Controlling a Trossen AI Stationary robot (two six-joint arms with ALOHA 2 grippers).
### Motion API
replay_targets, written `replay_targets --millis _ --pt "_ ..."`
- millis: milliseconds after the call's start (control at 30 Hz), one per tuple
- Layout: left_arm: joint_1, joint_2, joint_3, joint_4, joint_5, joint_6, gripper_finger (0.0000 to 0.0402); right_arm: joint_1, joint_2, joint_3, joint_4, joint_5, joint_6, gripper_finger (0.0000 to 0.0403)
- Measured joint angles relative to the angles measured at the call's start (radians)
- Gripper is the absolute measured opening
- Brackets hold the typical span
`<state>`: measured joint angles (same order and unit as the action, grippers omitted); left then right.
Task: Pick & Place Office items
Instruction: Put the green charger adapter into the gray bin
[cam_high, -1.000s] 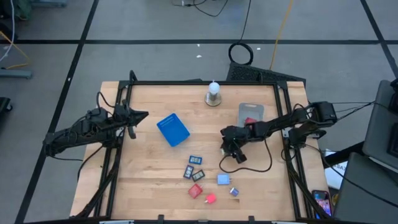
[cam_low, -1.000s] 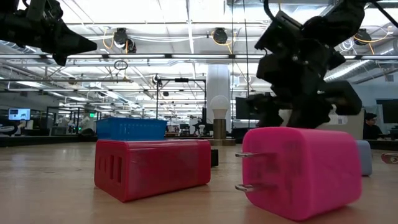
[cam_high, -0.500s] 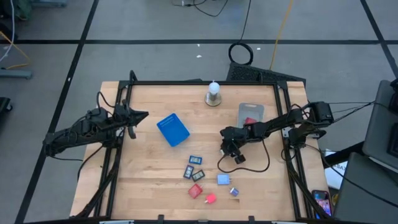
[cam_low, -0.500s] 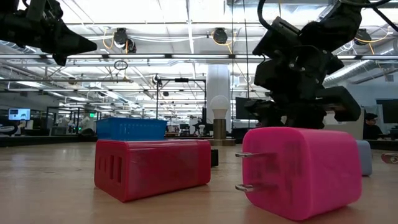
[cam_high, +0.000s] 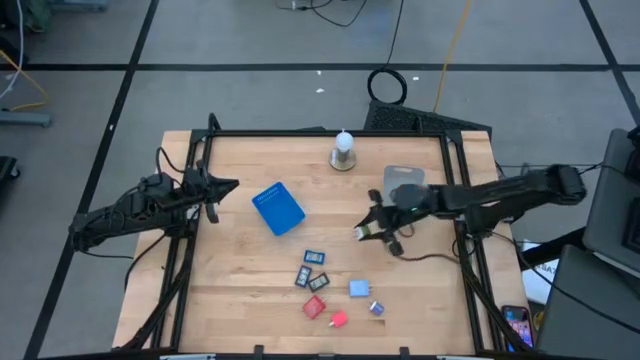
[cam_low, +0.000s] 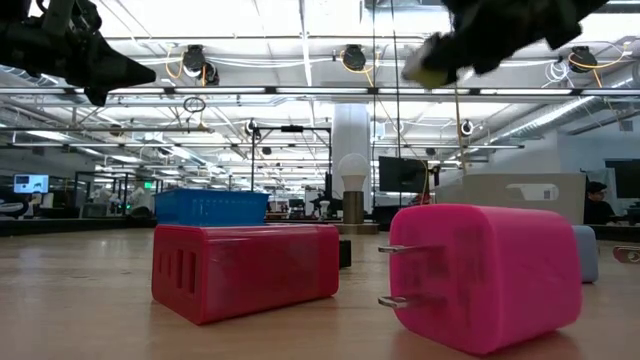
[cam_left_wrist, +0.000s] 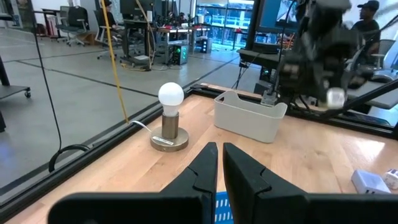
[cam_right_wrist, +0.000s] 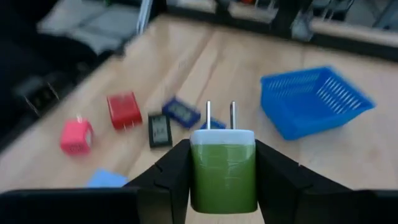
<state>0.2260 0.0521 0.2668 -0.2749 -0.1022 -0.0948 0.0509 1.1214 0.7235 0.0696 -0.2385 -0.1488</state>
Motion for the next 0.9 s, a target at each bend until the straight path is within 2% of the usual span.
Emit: replay_targets --millis 200,433,667,900 --pt "0.000 0.000 0.000 -0.003 0.000 0.001 0.0026 -0.023 -0.281 -0.100 -0.002 0.071 0.037 0.0128" --pt "0.000 0.000 0.000 -0.005 0.000 0.002 0.0026 -0.142 -0.604 -0.286 -0.007 0.081 0.100 0.0128" --pt "0.000 0.000 0.000 -0.005 0.000 0.002 0.0026 -0.175 -0.808 -0.438 0.011 0.081 0.131 0.0129" --pt "0.000 0.000 0.000 -0.005 -0.001 0.008 0.0026 -0.176 -0.932 -0.551 0.032 0.107 0.133 0.0129"
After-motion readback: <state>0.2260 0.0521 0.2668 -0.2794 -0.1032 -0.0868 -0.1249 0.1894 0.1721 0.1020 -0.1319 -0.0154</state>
